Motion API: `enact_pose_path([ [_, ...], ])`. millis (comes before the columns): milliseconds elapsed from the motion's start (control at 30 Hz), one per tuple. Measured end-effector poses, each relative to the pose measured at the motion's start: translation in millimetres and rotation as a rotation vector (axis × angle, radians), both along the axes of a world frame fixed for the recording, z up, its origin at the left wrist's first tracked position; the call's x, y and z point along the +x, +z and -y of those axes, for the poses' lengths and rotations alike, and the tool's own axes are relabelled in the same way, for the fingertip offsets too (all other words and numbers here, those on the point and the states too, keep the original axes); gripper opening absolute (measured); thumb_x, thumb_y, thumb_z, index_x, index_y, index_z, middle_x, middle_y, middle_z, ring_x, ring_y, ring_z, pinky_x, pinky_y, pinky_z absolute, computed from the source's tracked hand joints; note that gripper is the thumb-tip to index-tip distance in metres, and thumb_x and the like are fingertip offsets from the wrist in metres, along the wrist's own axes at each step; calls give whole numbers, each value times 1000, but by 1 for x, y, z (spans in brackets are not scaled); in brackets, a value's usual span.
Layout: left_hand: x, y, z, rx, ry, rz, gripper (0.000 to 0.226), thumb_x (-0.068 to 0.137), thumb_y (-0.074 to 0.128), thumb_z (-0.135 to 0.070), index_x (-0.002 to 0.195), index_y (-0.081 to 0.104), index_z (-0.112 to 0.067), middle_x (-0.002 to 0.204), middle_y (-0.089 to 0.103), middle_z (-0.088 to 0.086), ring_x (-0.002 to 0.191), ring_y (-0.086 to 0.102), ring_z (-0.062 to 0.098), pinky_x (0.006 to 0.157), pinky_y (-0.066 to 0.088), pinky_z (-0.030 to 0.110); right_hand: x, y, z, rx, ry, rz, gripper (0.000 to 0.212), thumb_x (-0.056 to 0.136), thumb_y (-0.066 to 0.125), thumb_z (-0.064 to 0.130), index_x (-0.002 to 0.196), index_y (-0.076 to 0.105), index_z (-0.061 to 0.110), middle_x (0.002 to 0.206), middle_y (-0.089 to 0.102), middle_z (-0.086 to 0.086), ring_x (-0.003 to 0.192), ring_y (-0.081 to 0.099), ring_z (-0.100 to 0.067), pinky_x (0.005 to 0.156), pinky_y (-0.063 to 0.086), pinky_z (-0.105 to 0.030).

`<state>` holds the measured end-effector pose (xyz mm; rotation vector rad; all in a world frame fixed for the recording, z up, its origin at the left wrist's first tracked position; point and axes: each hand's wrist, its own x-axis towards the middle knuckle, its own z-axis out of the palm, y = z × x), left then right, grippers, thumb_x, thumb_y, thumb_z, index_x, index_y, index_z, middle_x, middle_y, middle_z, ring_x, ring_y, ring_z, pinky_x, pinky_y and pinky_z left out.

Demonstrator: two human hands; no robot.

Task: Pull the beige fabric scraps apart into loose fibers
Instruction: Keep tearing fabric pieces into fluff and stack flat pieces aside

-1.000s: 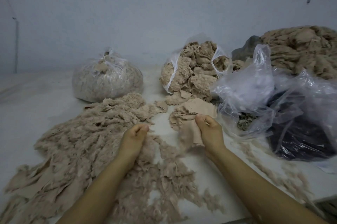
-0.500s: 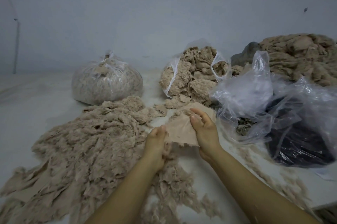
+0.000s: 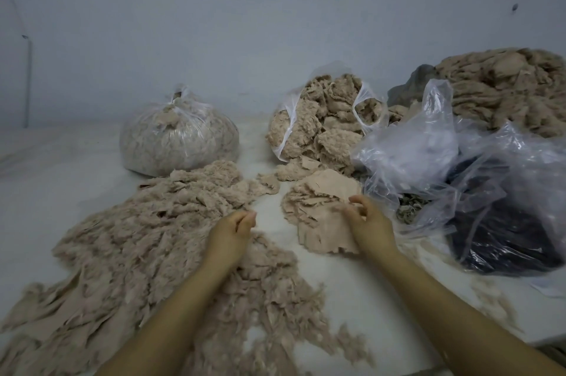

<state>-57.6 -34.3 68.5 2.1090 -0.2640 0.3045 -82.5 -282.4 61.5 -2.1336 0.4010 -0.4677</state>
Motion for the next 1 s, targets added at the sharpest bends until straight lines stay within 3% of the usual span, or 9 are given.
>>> enact_pose_path([
  [100, -1, 4, -16, 151, -115, -27, 23, 92, 59, -22, 71, 62, -16, 69, 62, -5, 68, 57, 13, 66, 43, 26, -9, -2, -11, -419, -13, -12, 28, 96, 51, 29, 122, 60, 23, 129, 53, -5, 120, 46, -27, 98, 35, -34],
  [200, -8, 7, -23, 333, -301, -110, 10, 87, 67, -20, 86, 64, -29, 83, 63, -13, 83, 61, 6, 75, 44, 19, -27, -4, -50, -292, 326, 161, 14, 94, 57, 21, 101, 68, 16, 98, 61, 4, 93, 54, -13, 81, 37, -20],
  [333, -13, 2, -30, 726, -344, -53, 41, 89, 62, -18, 128, 55, -24, 111, 55, -6, 100, 54, 11, 81, 38, 18, -47, -25, -77, -377, 832, 69, 13, 88, 67, 23, 97, 72, 16, 90, 55, 12, 88, 54, -6, 82, 42, -17],
  [400, -15, 0, -38, 628, -289, 15, 35, 89, 56, -7, 122, 61, -16, 110, 61, 2, 100, 57, 18, 78, 37, 15, -46, -24, -64, -325, 901, -60, 13, 85, 71, 27, 85, 73, 14, 83, 58, 13, 77, 55, 0, 74, 44, -16],
  [533, -13, 3, -54, 404, -57, 197, 20, 87, 61, -7, 105, 67, -9, 103, 61, 7, 96, 56, 22, 77, 38, 18, -36, -12, -47, -242, 804, -206, 56, 74, 68, 61, 59, 53, 9, 61, 49, -2, 55, 44, -11, 58, 38, -25],
  [667, -11, 1, -61, 661, 102, 112, 49, 83, 66, -33, 129, 53, -20, 128, 47, 3, 119, 39, 26, 98, 35, 35, -24, -15, -68, -309, 620, -120, 25, 80, 72, 46, 91, 59, 27, 80, 55, 6, 69, 52, -7, 63, 43, -27],
  [767, -10, -3, -68, 580, 69, 32, 26, 87, 62, -18, 112, 63, -15, 111, 62, 4, 105, 55, 24, 81, 42, 32, -15, -16, -79, -443, 569, -186, 16, 90, 63, 35, 94, 56, 21, 89, 52, 1, 80, 54, -17, 67, 41, -28],
  [867, -8, -2, -79, 330, 72, -3, 8, 90, 59, -11, 88, 67, -12, 84, 66, 4, 77, 58, 17, 62, 40, 26, -11, -5, -74, -161, 458, -116, 22, 98, 52, 26, 77, 48, 20, 63, 51, 4, 57, 47, -12, 55, 37, -25],
  [1000, -1, 3, -81, 99, 87, -66, 17, 94, 56, -14, 81, 64, -5, 76, 63, 11, 69, 56, 25, 60, 37, 27, -7, 8, -66, 257, 468, -124, 41, 101, 48, 25, 60, 46, 22, 65, 40, -10, 57, 32, -20, 55, 26, -30],
])
